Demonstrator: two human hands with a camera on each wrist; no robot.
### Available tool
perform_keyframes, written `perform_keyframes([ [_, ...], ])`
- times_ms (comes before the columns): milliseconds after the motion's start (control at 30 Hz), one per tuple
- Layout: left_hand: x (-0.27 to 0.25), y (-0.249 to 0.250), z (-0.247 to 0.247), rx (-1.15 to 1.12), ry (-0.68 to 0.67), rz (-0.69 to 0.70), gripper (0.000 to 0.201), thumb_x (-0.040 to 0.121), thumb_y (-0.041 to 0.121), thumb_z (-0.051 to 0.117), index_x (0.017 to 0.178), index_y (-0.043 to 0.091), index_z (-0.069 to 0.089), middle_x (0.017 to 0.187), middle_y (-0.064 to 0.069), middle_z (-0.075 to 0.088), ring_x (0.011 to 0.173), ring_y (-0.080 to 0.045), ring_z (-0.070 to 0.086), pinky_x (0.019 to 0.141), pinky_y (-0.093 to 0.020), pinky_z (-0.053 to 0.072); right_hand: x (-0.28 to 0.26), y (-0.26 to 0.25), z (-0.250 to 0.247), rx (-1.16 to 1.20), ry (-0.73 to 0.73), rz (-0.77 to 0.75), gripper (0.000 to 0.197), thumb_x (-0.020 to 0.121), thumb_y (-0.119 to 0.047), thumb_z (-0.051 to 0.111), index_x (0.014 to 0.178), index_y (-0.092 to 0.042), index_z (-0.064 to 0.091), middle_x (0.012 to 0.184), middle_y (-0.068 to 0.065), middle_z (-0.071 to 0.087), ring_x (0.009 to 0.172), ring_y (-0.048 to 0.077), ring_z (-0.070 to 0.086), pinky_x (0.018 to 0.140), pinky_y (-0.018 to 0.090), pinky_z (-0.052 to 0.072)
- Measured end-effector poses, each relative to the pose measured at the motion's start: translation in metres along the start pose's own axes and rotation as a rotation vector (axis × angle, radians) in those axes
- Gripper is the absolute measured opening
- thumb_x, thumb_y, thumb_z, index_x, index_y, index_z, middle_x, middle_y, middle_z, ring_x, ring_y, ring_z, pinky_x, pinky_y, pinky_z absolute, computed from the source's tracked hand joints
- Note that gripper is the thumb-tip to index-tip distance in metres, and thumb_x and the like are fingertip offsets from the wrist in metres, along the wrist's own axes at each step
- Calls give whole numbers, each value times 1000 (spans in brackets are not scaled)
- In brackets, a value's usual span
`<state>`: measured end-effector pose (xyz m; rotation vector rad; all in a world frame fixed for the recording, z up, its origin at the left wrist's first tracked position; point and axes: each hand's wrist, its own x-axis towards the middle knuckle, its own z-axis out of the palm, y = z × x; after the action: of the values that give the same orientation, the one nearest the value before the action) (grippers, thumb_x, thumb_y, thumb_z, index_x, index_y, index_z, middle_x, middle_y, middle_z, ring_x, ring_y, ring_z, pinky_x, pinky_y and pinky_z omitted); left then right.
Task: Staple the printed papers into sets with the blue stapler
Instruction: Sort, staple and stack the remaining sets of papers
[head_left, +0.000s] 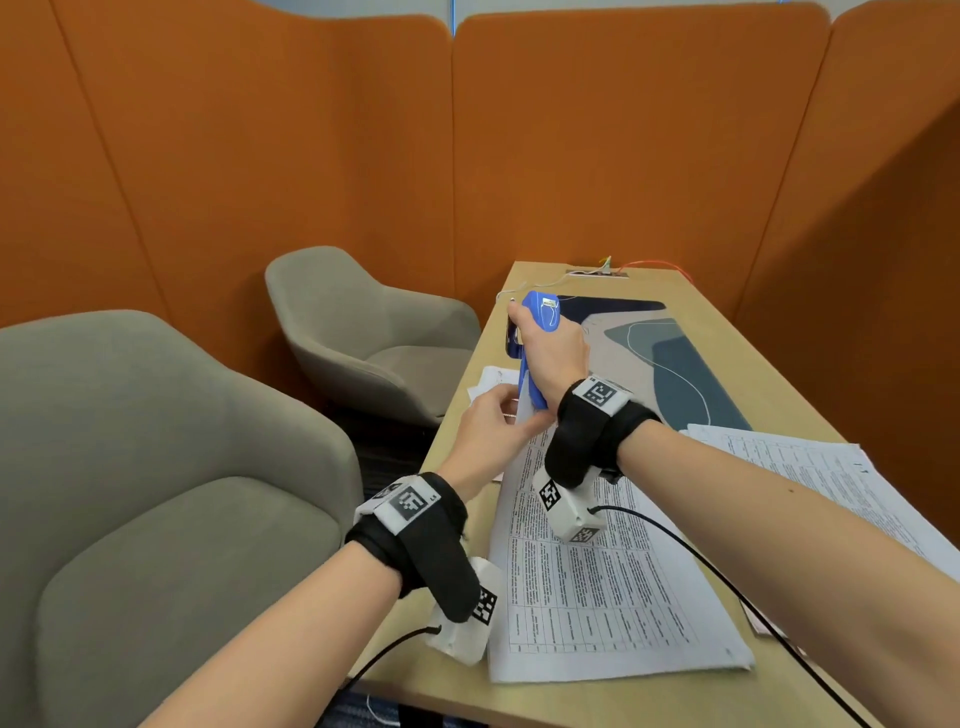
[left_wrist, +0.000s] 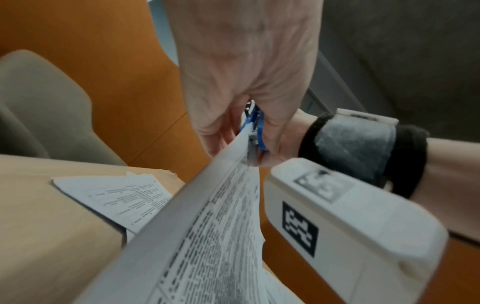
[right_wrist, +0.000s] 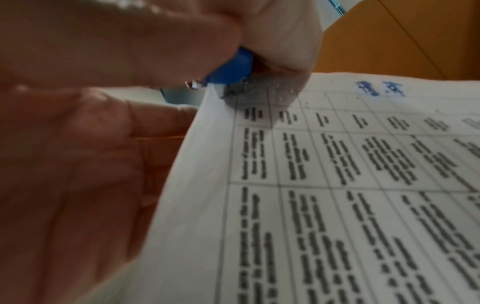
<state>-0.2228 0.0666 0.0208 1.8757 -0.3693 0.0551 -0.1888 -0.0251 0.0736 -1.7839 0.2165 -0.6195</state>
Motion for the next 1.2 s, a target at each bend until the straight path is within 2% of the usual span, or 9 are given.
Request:
perform_keyframes([
  [300, 5, 2, -5, 117, -4, 52, 29, 91, 32, 60, 107, 8, 63, 90, -2, 66, 81, -12, 57, 64, -18, 42, -5, -2, 5, -1, -24, -7, 54, 85, -53, 61, 51, -20, 36, 51, -3, 39, 49, 12, 36, 52, 24, 33],
  [467, 6, 0, -2, 241, 76, 78, 18, 92, 31, 57, 97, 14, 60, 74, 11, 55, 69, -2, 51, 55, -12, 35, -1, 2, 9, 32, 29, 1, 51, 85, -51, 61, 53, -18, 39, 52, -2, 40, 49, 11, 37, 51, 22, 33],
  [600, 6, -1, -8, 127, -26, 16, 29, 90, 37, 61, 112, 21, 53, 99, 2, 60, 93, -15, 59, 79, -27, 48, 4, 9, 8, 67, 45, 60, 49, 84, -54, 61, 55, -18, 42, 55, -2, 44, 54, 15, 42, 57, 26, 37],
  [700, 9, -4, -8, 74, -24, -38, 40, 86, 17, 66, 119, 26, 45, 95, 6, 57, 94, -14, 58, 83, -31, 50, 12, 7, -1, 239, 79, 216, 47, 80, -63, 59, 78, -15, 55, 70, -2, 52, 70, 20, 52, 72, 28, 42],
  [800, 9, -10, 0, 120, 131, -41, 30, 87, 9, 59, 115, 16, 57, 92, 3, 61, 88, -16, 59, 79, -31, 48, 28, -4, -32, 571, 121, 340, 53, 81, -63, 59, 100, -14, 51, 89, 1, 56, 84, 20, 58, 84, 33, 47],
  [900, 7, -14, 5, 95, 255, 112, 9, 94, 13, 49, 95, 17, 57, 87, 1, 62, 80, -19, 56, 70, -31, 42, 33, -6, -92, 774, -11, 305, 41, 89, -54, 54, 82, -14, 49, 76, 7, 50, 68, 25, 52, 68, 35, 45],
  [1067, 6, 26, 2, 214, 309, 600, 6, 100, 12, 41, 98, 11, 47, 88, -2, 55, 73, -10, 53, 65, -24, 45, -9, 29, -192, 313, -200, 280, 39, 90, -52, 54, 87, -17, 70, 84, 6, 69, 71, 20, 64, 69, 28, 52],
  [1133, 14, 50, 5, 120, 369, 599, 5, 100, 13, 40, 97, 14, 43, 86, -2, 55, 71, -13, 51, 64, -27, 44, -28, 41, -219, 273, -180, 305, 39, 91, -50, 51, 71, -21, 68, 67, 0, 68, 50, 10, 62, 51, 20, 49],
  [1200, 31, 66, 18, -15, 376, 452, 4, 100, 16, 40, 97, 14, 41, 86, 1, 56, 74, -14, 52, 66, -31, 43, -40, 53, -245, 348, -186, 339, 33, 85, -50, 55, 77, -20, 67, 69, 0, 67, 52, 10, 63, 53, 21, 52],
])
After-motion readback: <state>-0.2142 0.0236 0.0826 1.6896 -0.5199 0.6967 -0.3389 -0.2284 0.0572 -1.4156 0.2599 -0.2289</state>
